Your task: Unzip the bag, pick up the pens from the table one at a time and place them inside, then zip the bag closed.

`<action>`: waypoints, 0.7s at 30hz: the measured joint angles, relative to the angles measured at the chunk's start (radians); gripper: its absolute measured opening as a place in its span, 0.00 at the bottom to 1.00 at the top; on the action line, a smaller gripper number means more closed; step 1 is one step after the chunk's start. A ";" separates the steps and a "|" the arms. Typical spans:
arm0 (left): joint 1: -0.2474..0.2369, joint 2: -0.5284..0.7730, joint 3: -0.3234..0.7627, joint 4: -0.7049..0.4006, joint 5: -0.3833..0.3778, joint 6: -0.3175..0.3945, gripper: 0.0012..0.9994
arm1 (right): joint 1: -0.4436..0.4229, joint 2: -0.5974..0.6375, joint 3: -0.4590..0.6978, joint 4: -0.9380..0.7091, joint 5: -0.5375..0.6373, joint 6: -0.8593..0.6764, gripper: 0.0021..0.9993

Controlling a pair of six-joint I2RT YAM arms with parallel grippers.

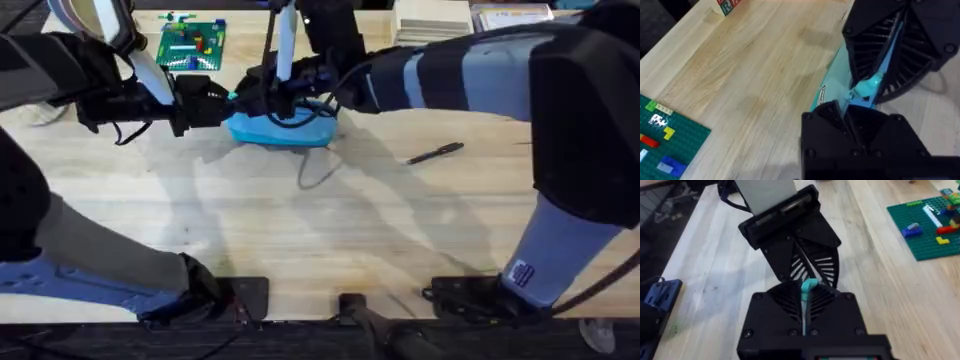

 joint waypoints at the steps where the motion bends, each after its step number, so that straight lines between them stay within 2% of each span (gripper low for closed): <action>1: -0.001 0.000 0.000 0.000 0.000 0.000 0.04 | -0.005 0.000 0.003 -0.008 -0.007 0.000 0.03; 16: -0.005 0.000 0.000 0.000 0.000 0.000 0.04 | -0.024 0.000 0.012 -0.038 -0.031 0.000 0.03; 17: -0.005 0.000 0.000 0.000 0.000 0.000 0.04 | -0.024 0.000 0.012 -0.040 -0.032 0.000 0.07; 18: -0.005 0.000 0.000 0.000 -0.002 0.000 0.04 | -0.024 0.000 0.012 -0.040 -0.037 0.002 0.15; 21: -0.005 0.000 0.000 0.001 -0.006 0.000 0.04 | -0.024 0.000 0.023 -0.029 -0.053 0.000 0.56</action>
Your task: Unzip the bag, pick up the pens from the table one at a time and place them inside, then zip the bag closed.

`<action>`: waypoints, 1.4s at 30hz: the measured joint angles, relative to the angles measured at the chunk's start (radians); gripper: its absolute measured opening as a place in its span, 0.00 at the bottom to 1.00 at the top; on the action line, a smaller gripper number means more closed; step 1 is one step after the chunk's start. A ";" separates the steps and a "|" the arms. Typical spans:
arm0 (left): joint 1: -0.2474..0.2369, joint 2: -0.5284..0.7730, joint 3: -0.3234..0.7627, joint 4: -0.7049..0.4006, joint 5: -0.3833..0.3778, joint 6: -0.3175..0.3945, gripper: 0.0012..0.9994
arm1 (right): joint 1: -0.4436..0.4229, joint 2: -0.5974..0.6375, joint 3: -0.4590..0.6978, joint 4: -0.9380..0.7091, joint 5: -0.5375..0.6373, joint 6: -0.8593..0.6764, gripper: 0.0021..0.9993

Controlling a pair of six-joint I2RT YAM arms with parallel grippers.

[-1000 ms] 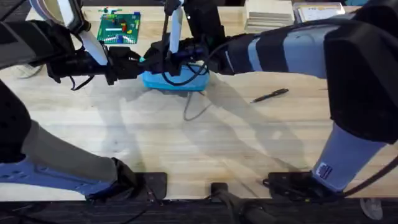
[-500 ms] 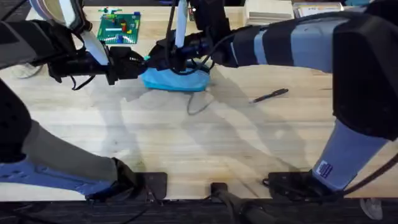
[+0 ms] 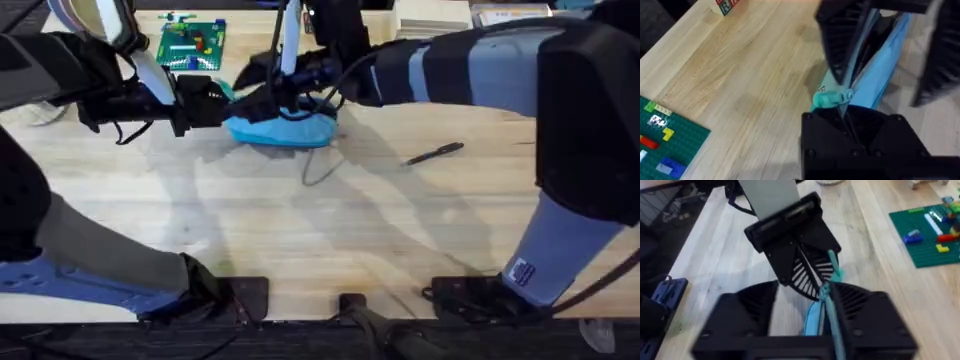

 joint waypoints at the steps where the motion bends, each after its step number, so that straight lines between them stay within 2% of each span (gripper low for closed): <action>1: 0.000 0.000 0.000 0.000 -0.001 0.000 0.04 | 0.000 0.000 0.005 0.003 -0.003 0.000 0.70; 3: 0.000 0.000 0.000 0.000 -0.002 0.000 0.04 | 0.000 0.000 0.011 0.008 -0.009 -0.003 0.95; 4: 0.000 0.000 0.000 0.000 -0.002 0.000 0.04 | 0.000 0.000 0.013 0.009 -0.011 -0.004 0.99; 13: 0.000 0.000 0.000 0.001 -0.002 0.000 0.04 | -0.004 -0.003 0.013 0.004 -0.005 0.011 1.00; 19: 0.000 0.000 0.000 0.002 -0.002 0.000 0.04 | -0.024 -0.077 0.013 -0.014 0.031 0.042 1.00; 28: 0.000 0.000 0.000 0.002 -0.002 0.000 0.04 | -0.040 -0.244 0.016 -0.328 0.239 0.043 1.00; 36: -0.002 0.000 0.000 0.002 -0.002 0.000 0.04 | -0.040 -0.348 0.016 -0.586 0.403 -0.048 1.00; 39: -0.002 0.000 0.000 0.002 -0.003 0.000 0.08 | -0.040 -0.391 0.016 -0.657 0.451 -0.104 1.00; 40: -0.002 0.000 0.000 0.003 -0.002 0.002 0.12 | -0.040 -0.406 0.016 -0.678 0.466 -0.121 1.00; 42: -0.003 0.000 0.000 0.001 -0.001 0.001 0.33 | -0.040 -0.428 0.016 -0.714 0.491 -0.147 1.00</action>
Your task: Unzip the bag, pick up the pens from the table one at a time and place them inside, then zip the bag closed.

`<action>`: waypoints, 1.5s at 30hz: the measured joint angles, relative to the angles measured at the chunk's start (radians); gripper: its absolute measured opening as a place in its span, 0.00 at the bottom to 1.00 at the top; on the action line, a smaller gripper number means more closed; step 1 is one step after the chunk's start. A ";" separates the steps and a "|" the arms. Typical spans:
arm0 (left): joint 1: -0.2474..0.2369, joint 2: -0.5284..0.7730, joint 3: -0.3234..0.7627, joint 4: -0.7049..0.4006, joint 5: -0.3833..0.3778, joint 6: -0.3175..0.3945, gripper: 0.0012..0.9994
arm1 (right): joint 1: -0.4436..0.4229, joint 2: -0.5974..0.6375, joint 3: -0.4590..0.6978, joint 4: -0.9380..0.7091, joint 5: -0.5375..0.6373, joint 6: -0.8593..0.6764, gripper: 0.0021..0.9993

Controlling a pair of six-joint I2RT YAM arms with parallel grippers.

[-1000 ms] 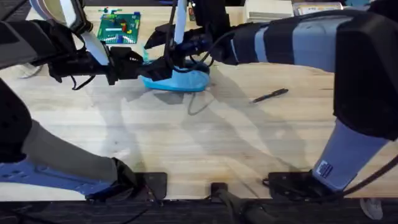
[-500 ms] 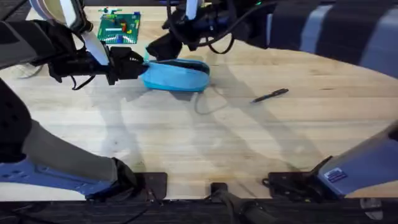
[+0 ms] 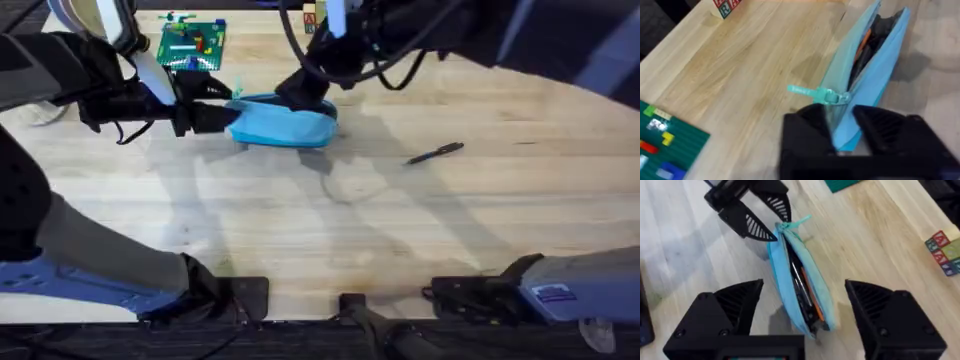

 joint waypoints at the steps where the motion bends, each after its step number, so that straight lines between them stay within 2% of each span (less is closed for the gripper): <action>1: -0.001 0.000 0.000 0.001 0.000 0.002 0.42 | 0.000 -0.015 0.000 -0.014 0.011 -0.009 1.00; 4: -0.005 0.000 0.000 0.000 0.000 -0.002 0.90 | 0.000 -0.053 0.000 -0.064 0.044 -0.032 1.00; 5: -0.005 0.000 0.000 -0.002 0.001 -0.002 0.97 | 0.000 -0.063 0.000 -0.078 0.052 -0.040 1.00; 14: -0.005 0.000 0.000 0.008 0.000 0.001 1.00 | 0.000 -0.125 0.000 -0.142 0.086 -0.061 1.00; 20: 0.000 -0.012 0.000 0.003 -0.001 0.031 1.00 | 0.000 -0.127 0.000 -0.144 0.091 -0.065 1.00; 25: 0.009 -0.122 0.000 -0.037 -0.033 0.041 1.00 | 0.000 -0.127 0.000 -0.144 0.091 -0.068 1.00; 30: 0.010 -0.263 0.000 -0.142 -0.084 0.048 0.99 | 0.000 -0.127 0.000 -0.144 0.091 -0.068 0.96; 32: 0.010 -0.308 0.000 -0.195 -0.107 0.049 0.99 | 0.000 -0.127 0.000 -0.144 0.091 -0.068 0.91; 34: 0.010 -0.350 0.000 -0.248 -0.131 0.048 0.99 | 0.000 -0.127 0.000 -0.144 0.092 -0.070 0.79; 37: 0.010 -0.409 0.000 -0.306 -0.168 0.019 0.99 | 0.000 -0.127 0.000 -0.145 0.094 -0.071 0.37; 39: 0.010 -0.443 0.000 -0.324 -0.191 -0.022 0.99 | 0.000 -0.127 0.000 -0.146 0.095 -0.071 0.21; 40: 0.010 -0.502 0.000 -0.339 -0.233 -0.112 0.99 | 0.000 -0.127 0.000 -0.166 0.096 -0.071 0.03; 45: 0.010 -0.593 0.000 -0.344 -0.269 -0.267 0.99 | 0.000 -0.127 0.000 -0.233 0.098 -0.106 0.03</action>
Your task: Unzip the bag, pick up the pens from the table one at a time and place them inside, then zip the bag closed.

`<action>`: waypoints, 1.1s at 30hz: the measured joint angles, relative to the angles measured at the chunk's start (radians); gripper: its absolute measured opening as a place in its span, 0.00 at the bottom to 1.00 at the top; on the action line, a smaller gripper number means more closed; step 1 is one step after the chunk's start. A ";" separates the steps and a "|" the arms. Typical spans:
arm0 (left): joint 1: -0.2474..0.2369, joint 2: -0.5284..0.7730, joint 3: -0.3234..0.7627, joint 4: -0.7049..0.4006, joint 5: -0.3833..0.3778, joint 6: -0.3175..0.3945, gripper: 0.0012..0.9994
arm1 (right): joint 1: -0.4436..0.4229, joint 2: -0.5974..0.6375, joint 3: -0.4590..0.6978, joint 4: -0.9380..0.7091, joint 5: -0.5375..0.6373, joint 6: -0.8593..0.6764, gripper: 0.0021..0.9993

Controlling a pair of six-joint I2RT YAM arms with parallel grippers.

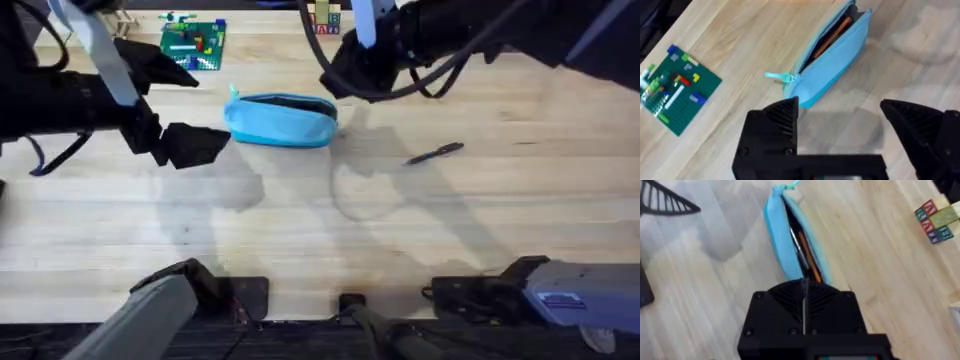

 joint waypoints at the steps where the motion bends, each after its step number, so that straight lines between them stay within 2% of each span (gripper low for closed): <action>1: 0.000 -0.018 0.000 0.000 -0.005 -0.032 0.99 | 0.000 0.000 0.000 -0.017 0.000 -0.012 0.03; 10: 0.000 -0.143 0.000 -0.001 -0.016 -0.383 0.99 | -0.026 0.000 0.000 -0.120 0.000 -0.142 0.03; 13: 0.000 -0.166 0.000 -0.003 -0.016 -0.481 0.99 | -0.060 0.000 0.000 -0.123 0.000 -0.190 0.03; 15: 0.000 -0.174 0.000 -0.009 -0.016 -0.521 0.99 | -0.086 0.000 0.000 -0.123 0.000 -0.223 0.03; 16: 0.000 -0.174 0.000 -0.014 -0.016 -0.558 0.99 | -0.123 0.001 0.000 -0.123 -0.002 -0.274 0.03; 22: 0.000 -0.174 0.000 -0.015 -0.016 -0.586 0.99 | -0.166 0.045 0.000 -0.119 -0.083 -0.380 0.03; 33: 0.000 -0.174 0.000 -0.015 -0.016 -0.596 0.99 | -0.169 0.131 0.000 -0.106 -0.224 -0.520 0.03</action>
